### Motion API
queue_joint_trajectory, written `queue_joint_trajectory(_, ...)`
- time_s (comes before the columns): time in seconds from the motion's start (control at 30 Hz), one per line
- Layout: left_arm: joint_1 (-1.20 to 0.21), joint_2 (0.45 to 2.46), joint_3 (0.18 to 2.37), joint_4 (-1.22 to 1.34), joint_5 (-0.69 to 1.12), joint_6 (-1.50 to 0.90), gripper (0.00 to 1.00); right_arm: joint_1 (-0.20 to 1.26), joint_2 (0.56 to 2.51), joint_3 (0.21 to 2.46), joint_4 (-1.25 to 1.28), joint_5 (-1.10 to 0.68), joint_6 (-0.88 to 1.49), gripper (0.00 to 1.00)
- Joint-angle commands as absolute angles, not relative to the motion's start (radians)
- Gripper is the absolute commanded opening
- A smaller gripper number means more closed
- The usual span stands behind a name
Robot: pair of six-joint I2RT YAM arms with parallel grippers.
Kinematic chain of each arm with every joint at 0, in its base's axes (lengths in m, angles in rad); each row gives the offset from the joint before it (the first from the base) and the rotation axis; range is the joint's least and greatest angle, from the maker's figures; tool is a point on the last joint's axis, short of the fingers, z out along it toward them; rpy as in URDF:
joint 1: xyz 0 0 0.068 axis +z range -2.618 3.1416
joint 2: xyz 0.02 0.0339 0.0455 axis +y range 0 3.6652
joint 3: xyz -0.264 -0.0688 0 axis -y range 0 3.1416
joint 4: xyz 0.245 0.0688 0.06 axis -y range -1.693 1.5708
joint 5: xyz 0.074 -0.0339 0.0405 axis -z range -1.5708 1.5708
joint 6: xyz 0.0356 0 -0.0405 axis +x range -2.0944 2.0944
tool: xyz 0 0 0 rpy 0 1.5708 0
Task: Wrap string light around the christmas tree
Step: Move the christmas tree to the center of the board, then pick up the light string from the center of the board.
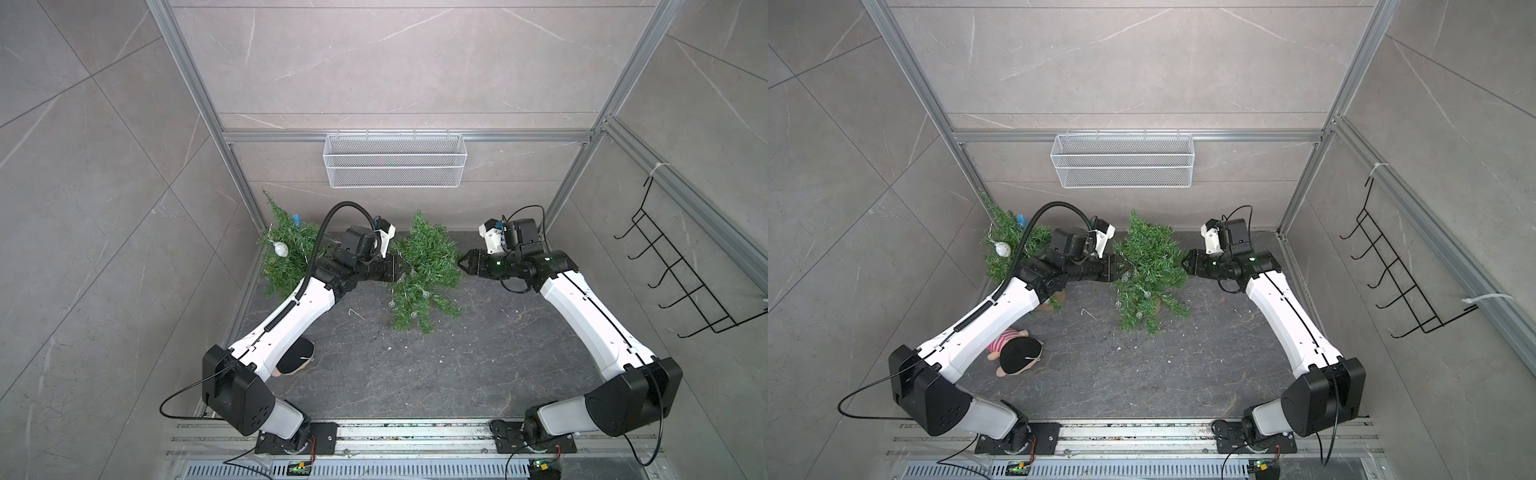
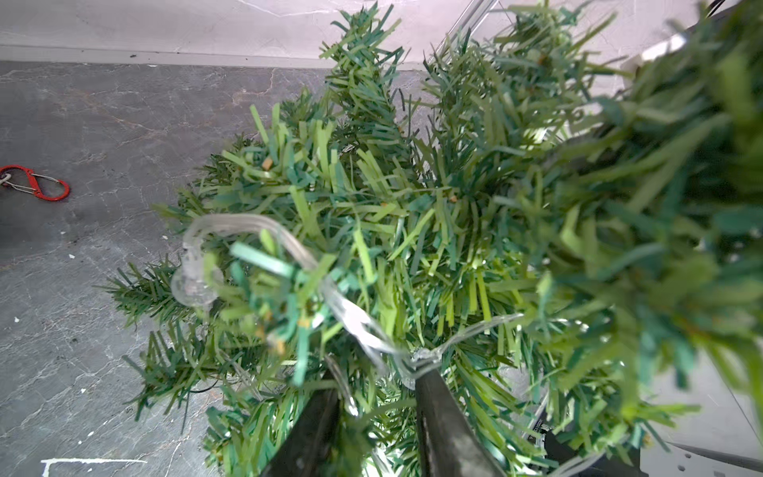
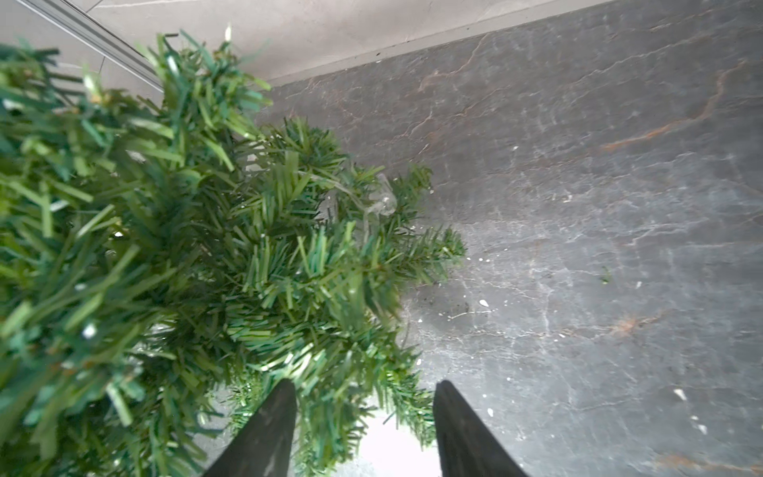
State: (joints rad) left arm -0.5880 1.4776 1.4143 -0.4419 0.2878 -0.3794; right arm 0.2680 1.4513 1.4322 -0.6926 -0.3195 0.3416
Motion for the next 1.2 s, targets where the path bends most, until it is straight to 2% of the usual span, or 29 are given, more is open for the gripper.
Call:
queue_joint_trajectory(0.0, -0.577, 1.418, 1.397, -0.439, 0.28, -0.351, 0.34, 0.283, 1.468, 1.436, -0.666, -0.326, 0.362, 0.56)
queue_joint_trajectory(0.27, -0.549, 1.366, 1.354, -0.472, 0.253, -0.331, 0.45, 0.289, 1.483, 1.439, -0.65, -0.342, 0.378, 0.56)
queue_joint_trajectory(0.63, -0.481, 1.283, 1.306, -0.562, 0.243, -0.292, 0.51, 0.291, 1.482, 1.447, -0.647, -0.351, 0.383, 0.57)
queue_joint_trajectory(0.77, -0.447, 1.231, 1.209, -0.548, 0.254, -0.321, 0.52, 0.291, 1.469, 1.437, -0.635, -0.36, 0.392, 0.57)
queue_joint_trajectory(0.9, -0.444, 1.215, 0.984, -0.351, 0.263, -0.393, 0.55, 0.29, 1.452, 1.414, -0.612, -0.361, 0.399, 0.57)
queue_joint_trajectory(1.0, -0.463, 1.246, 0.826, -0.08, 0.264, -0.469, 0.59, 0.29, 1.448, 1.399, -0.595, -0.37, 0.409, 0.57)
queue_joint_trajectory(1.17, -0.483, 1.384, 0.718, 0.239, 0.218, -0.538, 0.61, 0.29, 1.433, 1.383, -0.583, -0.366, 0.412, 0.57)
